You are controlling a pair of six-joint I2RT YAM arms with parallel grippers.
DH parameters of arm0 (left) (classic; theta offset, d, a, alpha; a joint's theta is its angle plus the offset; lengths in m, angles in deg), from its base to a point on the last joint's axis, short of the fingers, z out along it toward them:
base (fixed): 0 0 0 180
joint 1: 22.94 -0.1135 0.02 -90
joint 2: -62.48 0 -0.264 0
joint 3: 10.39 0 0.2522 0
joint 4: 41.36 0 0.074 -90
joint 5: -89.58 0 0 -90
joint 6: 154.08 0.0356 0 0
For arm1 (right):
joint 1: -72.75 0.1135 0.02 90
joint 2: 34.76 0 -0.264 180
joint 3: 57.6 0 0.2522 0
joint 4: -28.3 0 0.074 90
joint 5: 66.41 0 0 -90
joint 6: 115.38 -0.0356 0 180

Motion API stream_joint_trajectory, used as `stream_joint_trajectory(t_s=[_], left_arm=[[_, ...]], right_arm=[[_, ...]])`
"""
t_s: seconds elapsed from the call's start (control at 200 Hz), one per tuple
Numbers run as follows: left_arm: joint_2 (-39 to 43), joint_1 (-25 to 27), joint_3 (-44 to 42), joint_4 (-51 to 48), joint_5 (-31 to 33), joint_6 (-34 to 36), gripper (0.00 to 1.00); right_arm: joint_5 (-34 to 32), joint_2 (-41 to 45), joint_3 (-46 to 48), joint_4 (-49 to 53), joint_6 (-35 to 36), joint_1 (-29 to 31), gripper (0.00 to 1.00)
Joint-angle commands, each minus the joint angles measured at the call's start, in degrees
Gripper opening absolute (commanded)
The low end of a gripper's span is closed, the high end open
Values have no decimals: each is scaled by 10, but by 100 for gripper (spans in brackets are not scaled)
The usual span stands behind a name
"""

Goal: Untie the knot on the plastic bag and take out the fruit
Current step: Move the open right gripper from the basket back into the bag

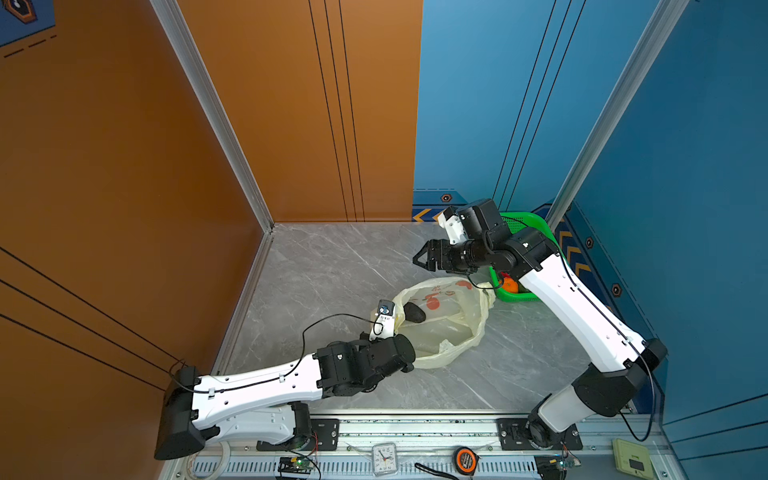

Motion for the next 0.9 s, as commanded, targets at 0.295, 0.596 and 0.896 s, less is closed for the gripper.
stream_joint_trajectory(t_s=[0.295,0.596,0.896], left_arm=[[15,-4,-9,1,14,7,0],[18,-5,-10,1,14,6,0],[9,-7,-2,1,5,6,0]], right_arm=[[-69,44,149,24,7,96,78],[-106,77,281,-21,6,115,77],[-127,69,351,-68,18,123,77]])
